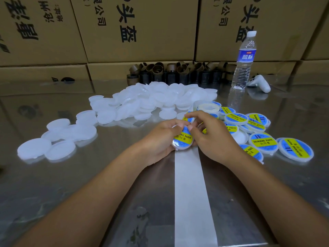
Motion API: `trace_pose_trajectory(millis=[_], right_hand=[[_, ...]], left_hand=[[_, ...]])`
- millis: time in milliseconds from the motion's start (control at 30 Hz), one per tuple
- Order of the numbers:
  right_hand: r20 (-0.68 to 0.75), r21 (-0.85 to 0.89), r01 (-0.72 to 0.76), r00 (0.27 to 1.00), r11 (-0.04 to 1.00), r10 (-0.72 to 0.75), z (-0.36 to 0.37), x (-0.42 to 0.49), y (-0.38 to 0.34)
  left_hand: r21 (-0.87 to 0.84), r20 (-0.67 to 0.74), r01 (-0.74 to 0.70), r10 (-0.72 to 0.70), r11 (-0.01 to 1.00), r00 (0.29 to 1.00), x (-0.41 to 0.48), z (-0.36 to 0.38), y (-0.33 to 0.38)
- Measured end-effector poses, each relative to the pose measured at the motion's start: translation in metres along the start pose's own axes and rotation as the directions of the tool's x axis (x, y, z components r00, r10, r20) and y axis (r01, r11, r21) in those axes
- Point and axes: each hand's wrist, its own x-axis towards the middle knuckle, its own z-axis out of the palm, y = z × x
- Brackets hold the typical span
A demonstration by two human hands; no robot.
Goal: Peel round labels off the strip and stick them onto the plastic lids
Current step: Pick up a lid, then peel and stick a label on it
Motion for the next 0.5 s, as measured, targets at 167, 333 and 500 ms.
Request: trace_pose_trajectory(millis=[167,333,500], right_hand=[[-0.031,0.026,-0.077,0.996,0.997,0.078,-0.0010,0.0010,0.0018],[-0.015,-0.014,-0.086,0.996,0.996,0.086,-0.0016,0.0004,-0.0006],[-0.003,0.031,-0.158,0.987,0.987,0.158,-0.0022,-0.0002,-0.0023]], left_hand=[[-0.037,-0.027,-0.013,0.012,0.999,1.000,-0.0001,0.0013,-0.0006],[-0.069,-0.033,-0.030,0.028,0.997,0.999,0.0004,0.0012,-0.0005],[0.003,-0.014,-0.072,0.073,0.997,0.997,-0.0012,-0.0010,-0.0004]])
